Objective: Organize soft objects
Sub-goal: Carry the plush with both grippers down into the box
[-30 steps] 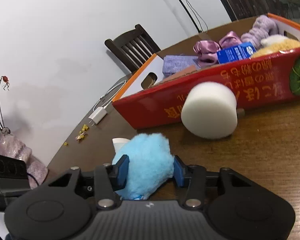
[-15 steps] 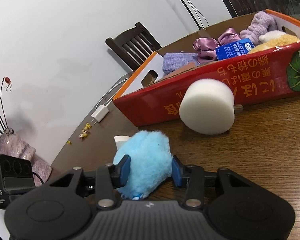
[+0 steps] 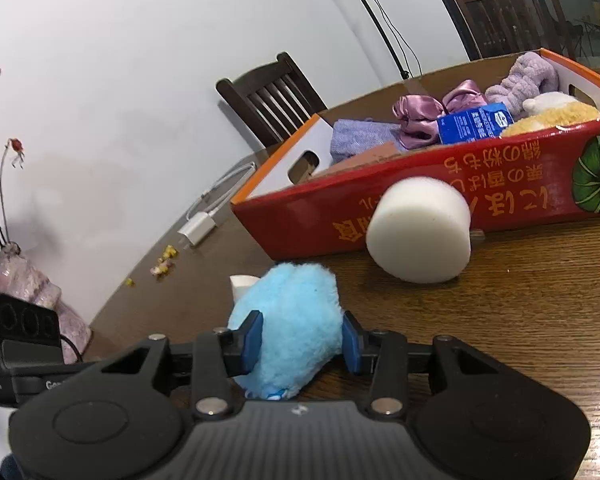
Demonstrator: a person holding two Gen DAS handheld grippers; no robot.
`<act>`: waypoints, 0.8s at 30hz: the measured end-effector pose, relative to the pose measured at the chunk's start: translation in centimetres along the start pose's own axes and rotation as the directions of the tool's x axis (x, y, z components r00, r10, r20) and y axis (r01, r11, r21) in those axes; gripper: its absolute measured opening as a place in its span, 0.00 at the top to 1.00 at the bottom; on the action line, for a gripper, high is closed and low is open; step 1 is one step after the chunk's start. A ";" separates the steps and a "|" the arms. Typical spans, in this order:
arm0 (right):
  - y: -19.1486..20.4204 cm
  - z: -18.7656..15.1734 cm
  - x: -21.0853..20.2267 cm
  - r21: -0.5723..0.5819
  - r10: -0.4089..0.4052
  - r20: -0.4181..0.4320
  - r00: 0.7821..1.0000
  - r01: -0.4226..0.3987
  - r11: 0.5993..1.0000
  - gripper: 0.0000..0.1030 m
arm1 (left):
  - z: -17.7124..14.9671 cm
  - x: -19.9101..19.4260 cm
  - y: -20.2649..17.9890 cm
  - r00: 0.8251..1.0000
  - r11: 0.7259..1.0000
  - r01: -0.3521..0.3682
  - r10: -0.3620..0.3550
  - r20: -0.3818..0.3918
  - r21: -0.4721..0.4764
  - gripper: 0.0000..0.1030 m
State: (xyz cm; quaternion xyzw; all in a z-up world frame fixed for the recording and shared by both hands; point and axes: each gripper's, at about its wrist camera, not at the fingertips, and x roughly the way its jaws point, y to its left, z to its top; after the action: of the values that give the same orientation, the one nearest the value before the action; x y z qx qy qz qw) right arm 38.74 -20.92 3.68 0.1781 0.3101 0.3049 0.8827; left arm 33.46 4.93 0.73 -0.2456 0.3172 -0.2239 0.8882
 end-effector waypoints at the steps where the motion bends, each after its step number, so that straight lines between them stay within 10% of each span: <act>1: 0.6 -0.1 -0.9 0.000 -0.001 0.014 1.000 0.001 1.000 0.62 | -0.2 -0.7 -0.4 1.000 1.000 0.012 -0.012 0.012 -0.004 0.62; 8: 3.3 0.3 -8.5 -0.066 0.034 0.164 0.986 -0.023 0.998 0.65 | 1.0 -4.2 -5.2 0.988 0.991 0.123 -0.127 0.091 0.046 0.61; 14: 1.2 7.0 -9.9 -0.058 0.018 0.216 0.976 -0.006 0.998 0.66 | 7.6 0.6 -8.0 0.982 0.984 0.165 -0.170 0.080 0.061 0.62; 24: -8.2 15.4 -0.3 0.082 -0.100 -0.001 0.995 0.099 0.992 0.67 | 12.8 13.6 -6.0 0.998 0.999 0.009 -0.005 -0.066 0.053 0.62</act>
State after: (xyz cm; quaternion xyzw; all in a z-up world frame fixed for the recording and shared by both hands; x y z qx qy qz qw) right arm 52.20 -29.16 11.17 0.1991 0.3295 0.2472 0.8892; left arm 50.12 -3.49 6.77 -0.2153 0.3392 -0.2433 0.8828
